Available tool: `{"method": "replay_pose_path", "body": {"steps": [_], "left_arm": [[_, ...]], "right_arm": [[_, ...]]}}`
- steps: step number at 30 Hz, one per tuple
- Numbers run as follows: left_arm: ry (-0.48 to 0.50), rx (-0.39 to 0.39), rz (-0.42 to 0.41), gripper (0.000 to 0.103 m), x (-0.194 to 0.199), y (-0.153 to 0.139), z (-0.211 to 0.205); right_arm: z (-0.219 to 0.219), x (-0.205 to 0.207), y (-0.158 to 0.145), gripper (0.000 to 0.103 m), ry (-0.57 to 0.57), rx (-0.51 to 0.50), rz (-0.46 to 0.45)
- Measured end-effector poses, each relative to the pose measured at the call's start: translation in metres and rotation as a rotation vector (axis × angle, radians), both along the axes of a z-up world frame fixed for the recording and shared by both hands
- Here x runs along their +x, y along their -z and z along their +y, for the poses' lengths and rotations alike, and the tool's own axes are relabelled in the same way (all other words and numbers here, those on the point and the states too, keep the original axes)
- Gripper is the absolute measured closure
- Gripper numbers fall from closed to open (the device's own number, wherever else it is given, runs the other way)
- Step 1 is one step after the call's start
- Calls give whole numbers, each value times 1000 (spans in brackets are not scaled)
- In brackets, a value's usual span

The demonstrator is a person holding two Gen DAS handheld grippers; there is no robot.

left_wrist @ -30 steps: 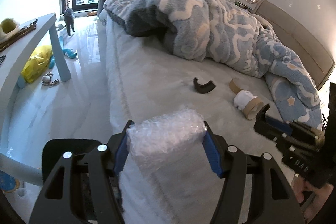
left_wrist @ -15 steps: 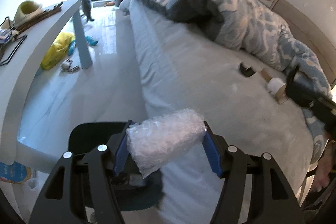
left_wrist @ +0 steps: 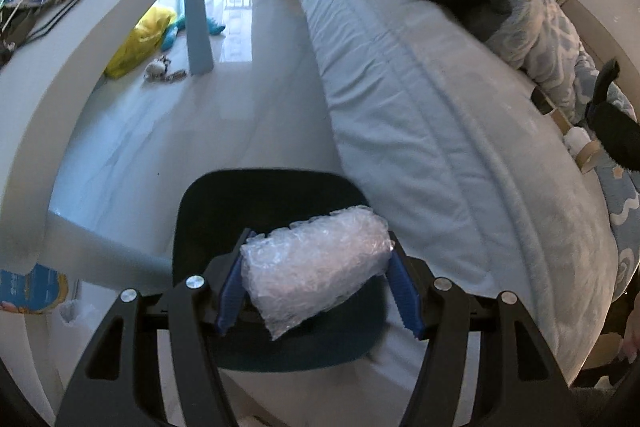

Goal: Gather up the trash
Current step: 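Carry both items over the black bin and open both grippers to drop them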

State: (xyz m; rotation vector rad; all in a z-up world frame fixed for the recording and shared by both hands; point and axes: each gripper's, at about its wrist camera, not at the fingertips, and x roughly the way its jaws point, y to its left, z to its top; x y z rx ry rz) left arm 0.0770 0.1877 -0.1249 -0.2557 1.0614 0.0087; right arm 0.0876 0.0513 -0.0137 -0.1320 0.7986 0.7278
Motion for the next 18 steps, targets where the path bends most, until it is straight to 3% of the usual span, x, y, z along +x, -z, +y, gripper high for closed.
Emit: {"method": "replay_pose_path", "body": {"steps": [9, 13, 18], "left_arm": [[-15, -4, 65, 37, -10, 16, 24], [-19, -25, 45, 29, -14, 13, 32], [-37, -31, 36, 29, -18, 13, 46]], "right_arm": [[36, -4, 12, 81, -41, -14, 22], [47, -5, 18, 81, -53, -20, 29], [60, -6, 26, 81, -65, -30, 42]]}}
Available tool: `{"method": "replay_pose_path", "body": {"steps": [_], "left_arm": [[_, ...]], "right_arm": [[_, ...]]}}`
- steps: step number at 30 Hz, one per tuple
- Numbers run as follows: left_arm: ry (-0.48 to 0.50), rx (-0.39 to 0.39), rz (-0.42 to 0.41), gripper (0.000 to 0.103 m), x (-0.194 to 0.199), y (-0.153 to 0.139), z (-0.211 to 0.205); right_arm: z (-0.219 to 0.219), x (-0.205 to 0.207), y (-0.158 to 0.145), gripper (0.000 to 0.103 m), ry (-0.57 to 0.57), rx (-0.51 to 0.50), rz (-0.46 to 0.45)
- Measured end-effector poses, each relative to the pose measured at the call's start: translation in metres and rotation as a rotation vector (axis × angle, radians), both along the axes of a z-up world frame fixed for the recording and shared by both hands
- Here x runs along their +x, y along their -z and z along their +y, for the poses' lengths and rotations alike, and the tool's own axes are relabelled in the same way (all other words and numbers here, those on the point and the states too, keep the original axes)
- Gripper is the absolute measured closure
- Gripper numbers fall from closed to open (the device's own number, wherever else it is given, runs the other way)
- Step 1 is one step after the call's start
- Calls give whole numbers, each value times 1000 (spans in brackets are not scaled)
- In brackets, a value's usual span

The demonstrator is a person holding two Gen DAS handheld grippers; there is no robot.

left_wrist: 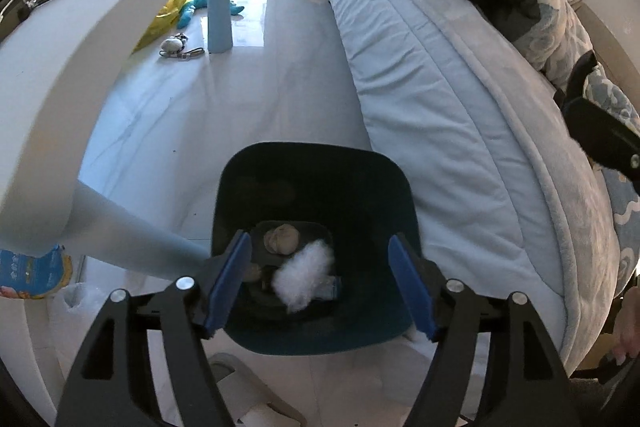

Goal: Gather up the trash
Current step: 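Carry both items over the black bin and open both grippers to drop them, then move both grippers back over the bed toward the tape rolls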

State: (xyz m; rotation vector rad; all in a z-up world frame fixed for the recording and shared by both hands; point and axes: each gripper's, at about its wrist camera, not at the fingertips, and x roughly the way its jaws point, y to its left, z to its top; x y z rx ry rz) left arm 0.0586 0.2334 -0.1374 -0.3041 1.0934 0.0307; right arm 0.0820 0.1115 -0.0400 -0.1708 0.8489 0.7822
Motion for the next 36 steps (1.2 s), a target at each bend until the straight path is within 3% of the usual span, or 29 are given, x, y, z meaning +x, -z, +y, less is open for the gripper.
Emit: {"method": "replay_pose_path", "body": {"steps": [17, 36], "left_arm": [[-73, 12, -214, 38, -27, -53, 35], [-122, -59, -382, 52, -49, -105, 53]], "right_arm": [[51, 2, 61, 81, -30, -87, 105], [82, 0, 132, 80, -49, -226, 209]]}}
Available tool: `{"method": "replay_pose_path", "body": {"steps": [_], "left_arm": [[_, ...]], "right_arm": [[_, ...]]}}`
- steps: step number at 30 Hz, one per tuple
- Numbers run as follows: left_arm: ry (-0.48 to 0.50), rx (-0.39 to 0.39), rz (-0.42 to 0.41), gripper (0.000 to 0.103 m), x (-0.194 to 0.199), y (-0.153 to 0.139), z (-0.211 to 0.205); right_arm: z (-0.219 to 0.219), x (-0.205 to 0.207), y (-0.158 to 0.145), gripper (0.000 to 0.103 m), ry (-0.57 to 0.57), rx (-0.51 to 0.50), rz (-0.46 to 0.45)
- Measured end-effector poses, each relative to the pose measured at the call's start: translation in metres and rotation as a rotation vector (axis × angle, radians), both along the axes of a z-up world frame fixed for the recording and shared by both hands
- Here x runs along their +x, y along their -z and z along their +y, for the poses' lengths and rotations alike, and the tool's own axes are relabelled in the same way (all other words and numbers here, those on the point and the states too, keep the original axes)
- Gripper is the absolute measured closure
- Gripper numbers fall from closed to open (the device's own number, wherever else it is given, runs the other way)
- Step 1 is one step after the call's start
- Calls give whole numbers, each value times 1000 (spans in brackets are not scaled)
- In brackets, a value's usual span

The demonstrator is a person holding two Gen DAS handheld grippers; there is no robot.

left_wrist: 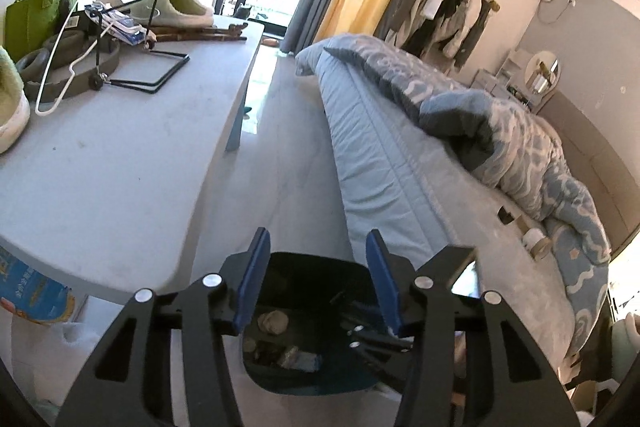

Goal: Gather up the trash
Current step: 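Move both grippers back over the bed toward the tape rolls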

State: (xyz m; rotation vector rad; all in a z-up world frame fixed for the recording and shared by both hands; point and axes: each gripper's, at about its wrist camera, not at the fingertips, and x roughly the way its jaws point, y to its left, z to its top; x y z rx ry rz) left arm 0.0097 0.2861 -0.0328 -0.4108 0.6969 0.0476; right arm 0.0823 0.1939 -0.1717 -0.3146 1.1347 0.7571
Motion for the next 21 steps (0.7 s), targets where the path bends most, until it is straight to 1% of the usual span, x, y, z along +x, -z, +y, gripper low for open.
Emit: {"method": "replay_pose_path", "body": {"steps": [5, 7, 9, 10, 11, 17, 19, 21], "left_arm": [[-2, 4, -38, 52, -2, -15, -3], [0, -3, -57, 52, -3, -21, -6], [3, -9, -72, 52, -4, -27, -7], [5, -11, -80, 52, -4, -30, -8], [7, -12, -86, 52, -4, -32, -10], [14, -23, -120, 52, -1, -46, -21], [18, -19, -128, 52, 0, -49, -26], [22, -4, -136, 52, 2, -54, -32]], "right_arm": [[-4, 0, 15, 80, 11, -46, 19], [-6, -1, 22, 80, 15, -84, 26], [-9, -1, 26, 61, 21, -102, 27], [-11, -1, 25, 42, 26, -102, 23], [-13, -1, 24, 39, 29, -98, 21], [-28, 1, 7, 39, 41, -74, 4], [-32, 2, 0, 39, 43, -51, 4], [-37, 0, -13, 39, 34, -9, -7]]}}
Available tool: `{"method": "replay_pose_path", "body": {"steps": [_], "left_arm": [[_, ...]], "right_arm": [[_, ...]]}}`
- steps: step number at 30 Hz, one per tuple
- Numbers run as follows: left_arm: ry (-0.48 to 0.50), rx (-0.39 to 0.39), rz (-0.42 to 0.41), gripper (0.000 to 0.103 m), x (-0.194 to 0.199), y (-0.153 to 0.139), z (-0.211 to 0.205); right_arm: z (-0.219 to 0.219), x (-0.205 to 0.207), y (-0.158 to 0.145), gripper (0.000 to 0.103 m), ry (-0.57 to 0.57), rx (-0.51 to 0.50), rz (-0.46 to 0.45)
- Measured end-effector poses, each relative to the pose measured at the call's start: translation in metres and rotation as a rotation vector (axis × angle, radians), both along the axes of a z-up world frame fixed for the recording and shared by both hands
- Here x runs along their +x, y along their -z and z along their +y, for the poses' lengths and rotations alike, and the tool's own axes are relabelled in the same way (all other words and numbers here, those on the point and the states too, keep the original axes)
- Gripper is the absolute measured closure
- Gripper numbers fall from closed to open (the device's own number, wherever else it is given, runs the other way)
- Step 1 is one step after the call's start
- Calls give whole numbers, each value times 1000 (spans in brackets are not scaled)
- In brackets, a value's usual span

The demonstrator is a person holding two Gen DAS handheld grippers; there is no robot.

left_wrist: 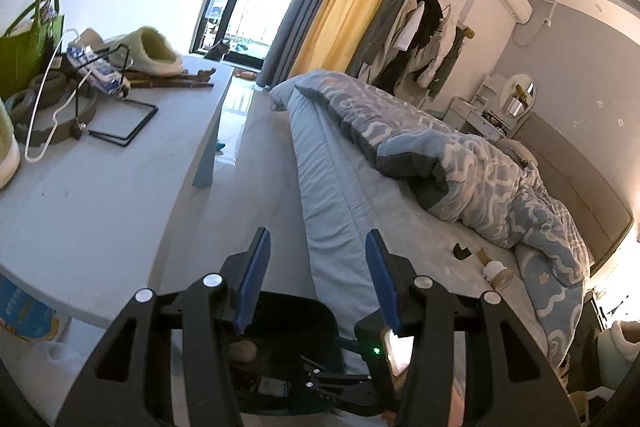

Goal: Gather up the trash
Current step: 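Move both grippers back over the bed toward the tape rolls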

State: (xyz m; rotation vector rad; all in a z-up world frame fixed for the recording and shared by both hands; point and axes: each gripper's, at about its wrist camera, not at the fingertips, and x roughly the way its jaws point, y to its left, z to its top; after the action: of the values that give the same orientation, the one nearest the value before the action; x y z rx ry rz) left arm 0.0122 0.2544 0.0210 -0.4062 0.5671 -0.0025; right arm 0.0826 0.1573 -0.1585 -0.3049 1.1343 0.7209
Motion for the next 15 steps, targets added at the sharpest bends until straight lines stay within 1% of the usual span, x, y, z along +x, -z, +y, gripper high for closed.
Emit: {"method": "replay_pose_path", "body": {"steps": [4, 7, 13, 15], "left_arm": [[6, 12, -13, 52, 6, -6, -11], [10, 22, -21, 52, 10, -11, -20], [21, 34, -32, 50, 22, -15, -41], [28, 31, -35, 49, 28, -16, -49]], "right_arm": [[-8, 0, -29, 39, -15, 59, -52], [-23, 0, -53, 39, -8, 104, -95], [-60, 6, -82, 39, 36, 127, -166], [-75, 11, -89, 37, 59, 136, -183]]}}
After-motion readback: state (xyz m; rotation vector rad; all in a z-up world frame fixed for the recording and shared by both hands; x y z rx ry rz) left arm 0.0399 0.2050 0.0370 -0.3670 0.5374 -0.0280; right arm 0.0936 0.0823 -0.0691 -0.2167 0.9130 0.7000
